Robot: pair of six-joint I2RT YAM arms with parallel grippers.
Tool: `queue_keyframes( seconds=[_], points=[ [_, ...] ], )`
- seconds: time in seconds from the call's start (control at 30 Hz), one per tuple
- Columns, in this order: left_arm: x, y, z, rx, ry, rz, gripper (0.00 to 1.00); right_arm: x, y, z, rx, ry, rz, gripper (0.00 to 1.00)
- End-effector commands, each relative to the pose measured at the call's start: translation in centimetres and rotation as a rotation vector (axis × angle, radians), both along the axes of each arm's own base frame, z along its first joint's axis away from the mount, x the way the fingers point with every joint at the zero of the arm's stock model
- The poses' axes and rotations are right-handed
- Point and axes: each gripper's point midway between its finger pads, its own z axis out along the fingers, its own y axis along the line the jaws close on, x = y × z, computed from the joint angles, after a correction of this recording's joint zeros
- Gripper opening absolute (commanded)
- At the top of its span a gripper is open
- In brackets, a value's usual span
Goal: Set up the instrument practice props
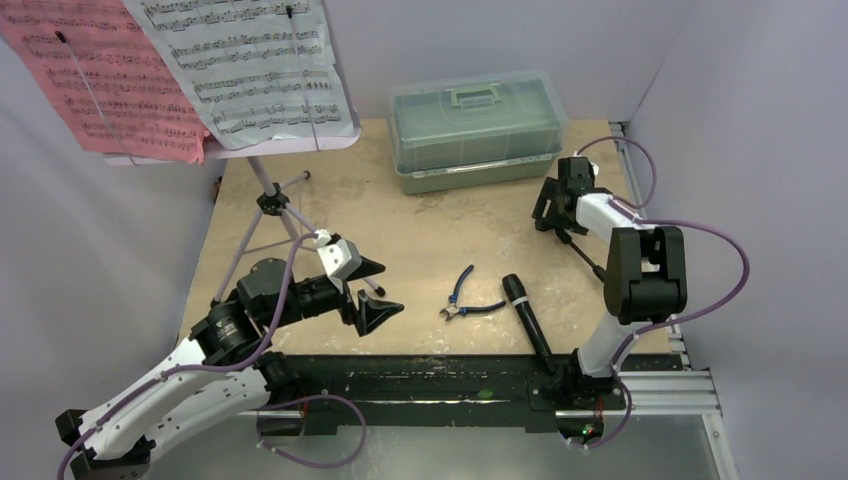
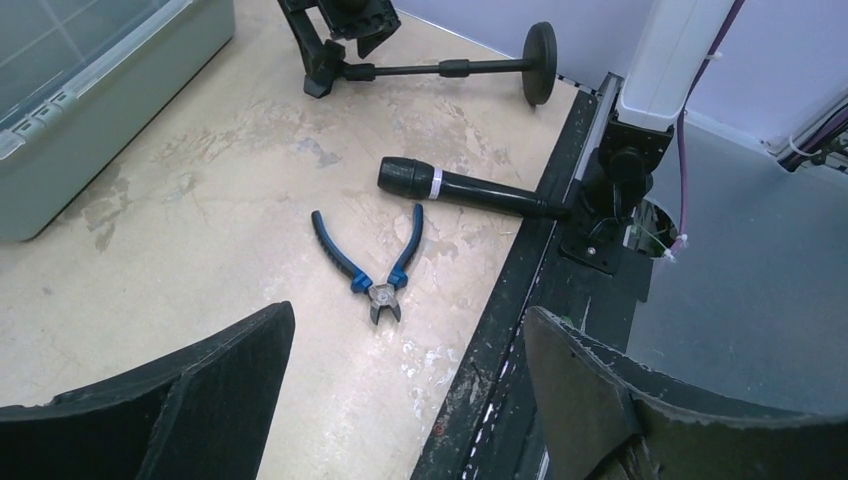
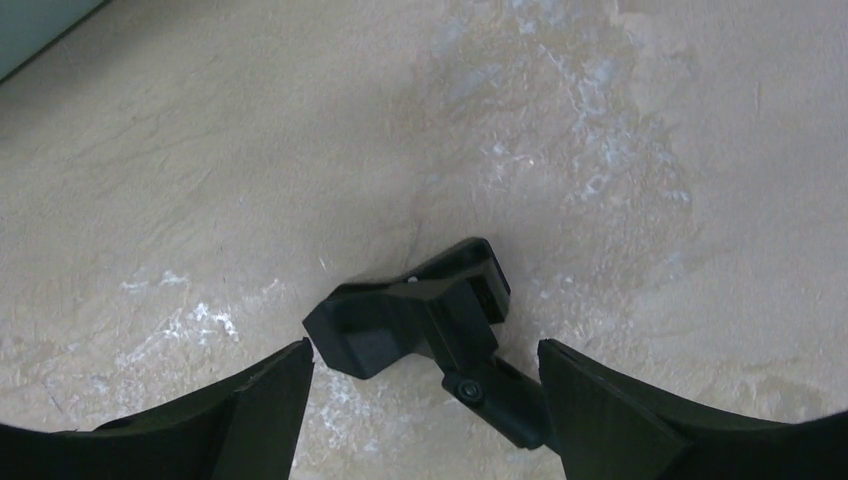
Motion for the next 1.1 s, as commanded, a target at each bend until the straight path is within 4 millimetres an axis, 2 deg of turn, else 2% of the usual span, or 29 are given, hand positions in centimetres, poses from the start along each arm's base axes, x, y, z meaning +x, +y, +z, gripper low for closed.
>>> queue_keyframes(
  seconds=[0.0,0.13,0.27,0.37,0.47,0.63,0.8,0.93,1.07],
  points=[
    [0.0,-0.1,0.0,0.008,-0.022,-0.012,0.85,3.1,0.3,1.2,-0.004,-0.067,0.061,0.83],
    [-0.1,-0.2,-0.2,0.013,-0.016,-0.016,0.85,3.8,0.7,-0.5,0.018,-0.06,0.069,0.77],
    [0.2,-0.1,-0.4,0.018,-0.012,-0.002,0.85,3.9,1.6,-1.8,0.06,-0.055,0.101,0.64],
    [0.5,-0.1,-0.6,0.028,-0.008,0.012,0.85,3.9,2.7,-1.8,0.104,-0.082,0.139,0.49],
    [0.7,-0.1,-1.0,0.041,0.001,0.021,0.85,3.9,4.0,-1.2,0.174,-0.116,0.169,0.39],
    [1.3,-0.1,-1.6,0.067,0.009,0.047,0.85,3.3,6.9,1.5,0.311,-0.204,0.248,0.27],
    [1.9,0.0,-1.9,0.081,0.015,0.079,0.85,1.6,10.4,5.3,0.442,-0.327,0.384,0.23],
    [2.3,0.3,-2.0,0.084,0.013,0.105,0.85,0.0,14.7,9.0,0.557,-0.413,0.562,0.22],
    [2.6,0.7,-1.8,0.078,0.011,0.138,0.84,-1.3,19.1,12.7,0.64,-0.471,0.725,0.14]
  ],
)
